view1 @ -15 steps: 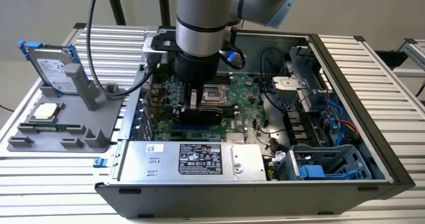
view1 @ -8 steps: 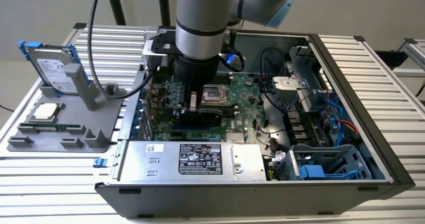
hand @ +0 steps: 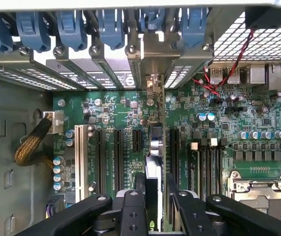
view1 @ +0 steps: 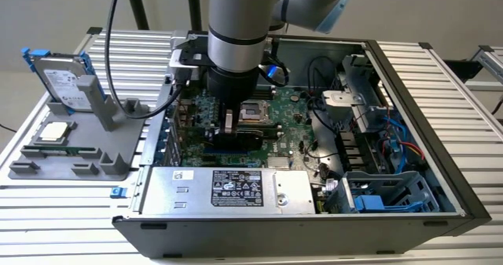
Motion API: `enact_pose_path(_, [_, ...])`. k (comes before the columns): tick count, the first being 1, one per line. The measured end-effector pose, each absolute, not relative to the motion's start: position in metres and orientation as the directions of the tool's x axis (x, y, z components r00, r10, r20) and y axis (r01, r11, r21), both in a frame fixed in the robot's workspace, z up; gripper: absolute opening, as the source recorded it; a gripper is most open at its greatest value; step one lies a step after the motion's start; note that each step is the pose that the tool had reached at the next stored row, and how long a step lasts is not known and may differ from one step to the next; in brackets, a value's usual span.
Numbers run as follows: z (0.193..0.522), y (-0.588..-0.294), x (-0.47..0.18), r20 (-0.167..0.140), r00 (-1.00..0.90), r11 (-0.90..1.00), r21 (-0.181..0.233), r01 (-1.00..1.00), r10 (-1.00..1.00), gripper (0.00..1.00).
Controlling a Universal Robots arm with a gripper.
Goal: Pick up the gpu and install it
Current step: 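Insert the gpu into the slot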
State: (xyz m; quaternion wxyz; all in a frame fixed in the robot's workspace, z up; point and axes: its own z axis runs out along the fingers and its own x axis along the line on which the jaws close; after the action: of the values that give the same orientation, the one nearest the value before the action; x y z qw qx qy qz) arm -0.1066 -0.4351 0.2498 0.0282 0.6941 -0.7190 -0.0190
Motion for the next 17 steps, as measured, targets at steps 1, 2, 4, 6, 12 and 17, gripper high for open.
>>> enact_pose_path(1, [0.2498,-0.4351,-0.1066,0.014,-0.035,0.036,0.066,-0.997,-0.999,0.00])
enact_pose_path(2, [0.2497,-0.4351,-0.1065,0.014,-0.035,0.036,0.066,-0.997,-0.999,0.00])
enact_pose_path(4, [0.2498,-0.4351,-0.1066,0.014,-0.035,0.036,0.066,-0.997,-0.999,0.00])
enact_pose_path(6, [0.2498,-0.4351,-0.1066,0.014,-0.035,0.036,0.066,-0.997,-0.999,0.00])
enact_pose_path(12, [0.2505,-0.4352,-0.1065,0.014,-0.035,0.035,0.066,-0.997,-0.999,0.00])
enact_pose_path(17, [0.2507,-0.4353,-0.1065,0.014,-0.035,0.036,0.066,-0.997,-0.999,0.00])
